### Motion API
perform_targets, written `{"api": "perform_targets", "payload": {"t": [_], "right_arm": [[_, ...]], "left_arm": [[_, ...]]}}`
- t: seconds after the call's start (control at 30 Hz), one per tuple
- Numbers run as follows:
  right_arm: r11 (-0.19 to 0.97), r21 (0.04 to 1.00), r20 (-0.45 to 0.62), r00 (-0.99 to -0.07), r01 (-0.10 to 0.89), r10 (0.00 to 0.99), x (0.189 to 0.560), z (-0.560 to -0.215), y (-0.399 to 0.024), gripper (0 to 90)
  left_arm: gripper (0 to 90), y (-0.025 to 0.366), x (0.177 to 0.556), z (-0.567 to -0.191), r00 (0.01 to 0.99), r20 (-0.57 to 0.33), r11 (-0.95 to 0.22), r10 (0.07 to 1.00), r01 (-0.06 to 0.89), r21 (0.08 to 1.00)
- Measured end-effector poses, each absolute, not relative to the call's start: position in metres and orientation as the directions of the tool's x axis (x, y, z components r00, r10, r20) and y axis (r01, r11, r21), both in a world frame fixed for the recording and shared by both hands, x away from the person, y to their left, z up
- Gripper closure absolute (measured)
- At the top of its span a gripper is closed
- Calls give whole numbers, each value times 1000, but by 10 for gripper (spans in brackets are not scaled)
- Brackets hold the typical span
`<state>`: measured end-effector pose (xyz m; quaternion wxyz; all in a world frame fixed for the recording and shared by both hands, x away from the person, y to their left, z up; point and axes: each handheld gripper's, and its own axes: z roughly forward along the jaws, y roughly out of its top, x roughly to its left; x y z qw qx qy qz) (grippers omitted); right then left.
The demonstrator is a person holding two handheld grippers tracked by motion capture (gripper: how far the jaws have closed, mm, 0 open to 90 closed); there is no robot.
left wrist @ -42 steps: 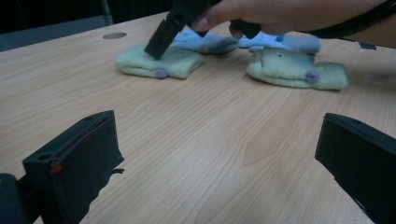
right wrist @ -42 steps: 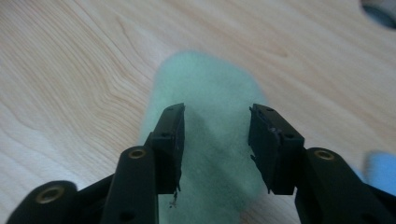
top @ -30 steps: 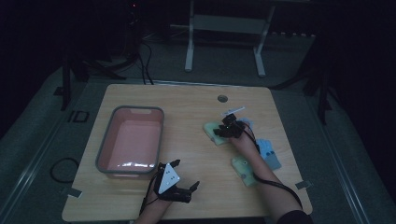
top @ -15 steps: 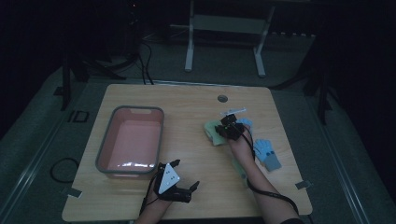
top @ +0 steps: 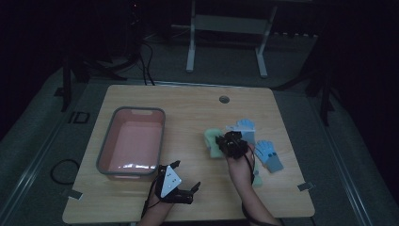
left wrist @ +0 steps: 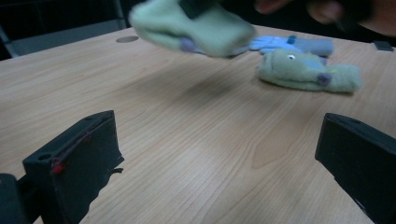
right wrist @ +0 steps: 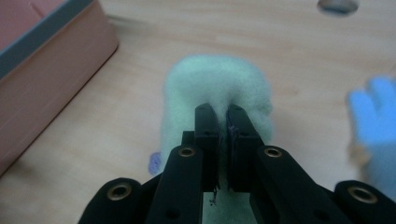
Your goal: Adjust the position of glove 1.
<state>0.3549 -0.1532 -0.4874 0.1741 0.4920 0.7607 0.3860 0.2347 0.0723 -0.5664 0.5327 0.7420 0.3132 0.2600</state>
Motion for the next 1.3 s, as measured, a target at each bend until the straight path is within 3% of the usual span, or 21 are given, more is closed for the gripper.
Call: {"api": "perform_targets", "payload": {"t": [0.43,0.73,0.9,1.1,1.3], "right_arm": [[159,765,119,-381,624,917,296,-512,-145,850],[166,724,120,-359,669,926,298,-540,-138,848],[163,713,127,-354,682,927,303,-551,-140,792],[175,714,136,-379,678,915,303,-549,-140,643],[236,718,97,-429,654,898,307,-535,-143,592]], "left_arm": [[0,73,233,-567,671,54,-221,739,166,961],[0,73,233,-567,667,48,-214,743,168,962],[0,73,233,-567,662,47,-213,748,172,962],[0,73,232,-567,663,51,-213,747,166,963],[0,73,233,-567,663,45,-212,748,174,962]]}}
